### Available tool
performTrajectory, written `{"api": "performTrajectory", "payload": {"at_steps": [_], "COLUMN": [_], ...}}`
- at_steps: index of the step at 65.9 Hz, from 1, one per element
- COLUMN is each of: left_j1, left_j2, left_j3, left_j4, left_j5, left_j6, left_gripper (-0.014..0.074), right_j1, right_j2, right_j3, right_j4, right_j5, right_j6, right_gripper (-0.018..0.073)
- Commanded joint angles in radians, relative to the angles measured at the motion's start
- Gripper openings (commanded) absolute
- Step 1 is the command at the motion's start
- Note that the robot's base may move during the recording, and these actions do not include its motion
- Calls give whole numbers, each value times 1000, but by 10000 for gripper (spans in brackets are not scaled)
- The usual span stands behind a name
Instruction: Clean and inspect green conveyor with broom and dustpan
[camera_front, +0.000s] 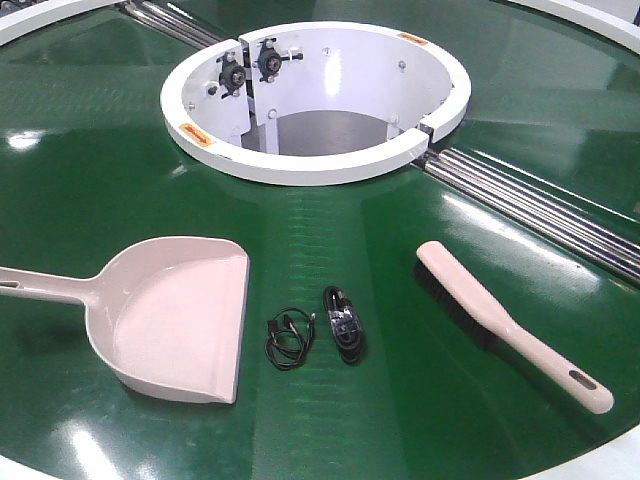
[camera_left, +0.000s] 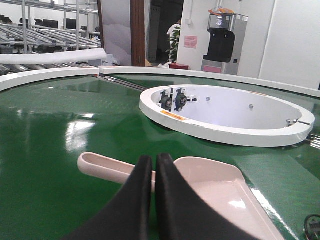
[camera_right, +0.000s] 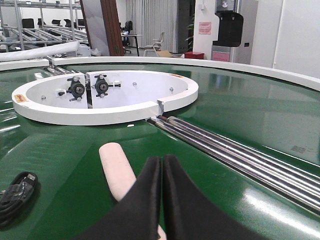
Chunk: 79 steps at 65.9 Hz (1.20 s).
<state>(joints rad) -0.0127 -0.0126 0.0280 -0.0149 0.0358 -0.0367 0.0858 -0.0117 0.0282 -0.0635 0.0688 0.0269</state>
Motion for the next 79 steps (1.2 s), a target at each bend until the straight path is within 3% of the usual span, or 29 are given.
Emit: {"api": "performTrajectory", "payload": {"at_steps": [1,7,14,27,42,57,79], "left_j1": [-1,-1,-1,-1,-1,-1,-1], "left_j2": [-14,-14,-14,22,255,446,508], "left_j3": [9,9,-10,-161,-438,-571,-567], "left_j4": [-2,0,53,15,15,15,15], "left_j5": [-78,-84,-126,-116,153,420,467], "left_j6": [-7,-3,79,81,73,58,58], "left_gripper": [-6,-6,-6,-6,-6,-6,-6], "right_j1": [-3,-3,-3,-3,-3,-3,-3], "right_j2": [-10,-10,-10,-10,-10,-10,-10], "right_j3": [2,2,2,2,2,2,2], "right_j4": [-9,-9,-9,-9,-9,-9,-9], "right_j5": [-75,-75,-75,-75,-75,-75,-75], "right_j6": [-1,-1,-1,-1,-1,-1,-1], "right_gripper": [-8,-8,-8,-8,-8,-8,-8]}}
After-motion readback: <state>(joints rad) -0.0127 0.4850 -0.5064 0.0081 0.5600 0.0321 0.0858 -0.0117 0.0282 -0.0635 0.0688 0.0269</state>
